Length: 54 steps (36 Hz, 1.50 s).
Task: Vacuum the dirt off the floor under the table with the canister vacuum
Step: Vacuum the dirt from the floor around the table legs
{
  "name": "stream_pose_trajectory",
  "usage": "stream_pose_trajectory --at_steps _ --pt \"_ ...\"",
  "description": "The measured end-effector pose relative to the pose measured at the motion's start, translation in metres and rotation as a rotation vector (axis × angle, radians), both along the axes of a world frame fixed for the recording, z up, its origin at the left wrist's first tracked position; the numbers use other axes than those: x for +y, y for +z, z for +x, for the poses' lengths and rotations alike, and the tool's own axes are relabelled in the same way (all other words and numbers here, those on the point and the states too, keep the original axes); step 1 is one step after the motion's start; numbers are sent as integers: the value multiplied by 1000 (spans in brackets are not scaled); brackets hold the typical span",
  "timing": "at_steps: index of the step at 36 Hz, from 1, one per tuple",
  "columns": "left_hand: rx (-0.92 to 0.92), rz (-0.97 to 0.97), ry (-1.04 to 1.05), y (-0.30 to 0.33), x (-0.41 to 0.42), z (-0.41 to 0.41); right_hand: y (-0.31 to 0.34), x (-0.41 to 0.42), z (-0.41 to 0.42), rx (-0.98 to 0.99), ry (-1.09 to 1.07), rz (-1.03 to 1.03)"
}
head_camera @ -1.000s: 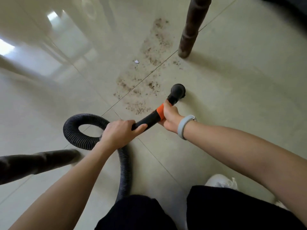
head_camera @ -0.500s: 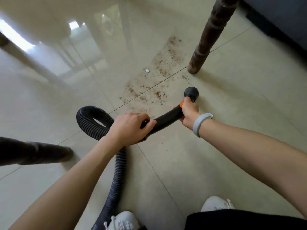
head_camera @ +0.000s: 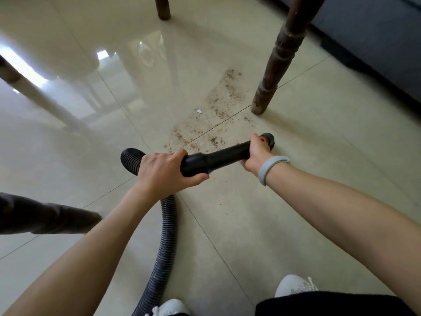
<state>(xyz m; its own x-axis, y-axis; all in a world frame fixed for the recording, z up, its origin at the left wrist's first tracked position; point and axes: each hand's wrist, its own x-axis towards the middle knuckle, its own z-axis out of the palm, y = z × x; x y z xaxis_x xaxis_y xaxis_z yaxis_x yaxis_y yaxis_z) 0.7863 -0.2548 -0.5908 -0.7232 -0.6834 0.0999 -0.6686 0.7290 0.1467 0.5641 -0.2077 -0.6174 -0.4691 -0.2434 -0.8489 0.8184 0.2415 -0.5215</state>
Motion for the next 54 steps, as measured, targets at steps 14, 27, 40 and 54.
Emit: stream_pose_trajectory --at_steps 14,27,40,54 --pt "151 -128 -140 -9 2 -27 8 16 -28 194 -115 76" --pt "125 341 -90 -1 -51 -131 25 14 -109 193 -405 -82" --pt "-66 1179 -173 -60 -8 -169 -9 56 -144 106 -534 -116" --pt "-35 1295 101 -88 32 -61 -26 48 -56 148 -102 -30"
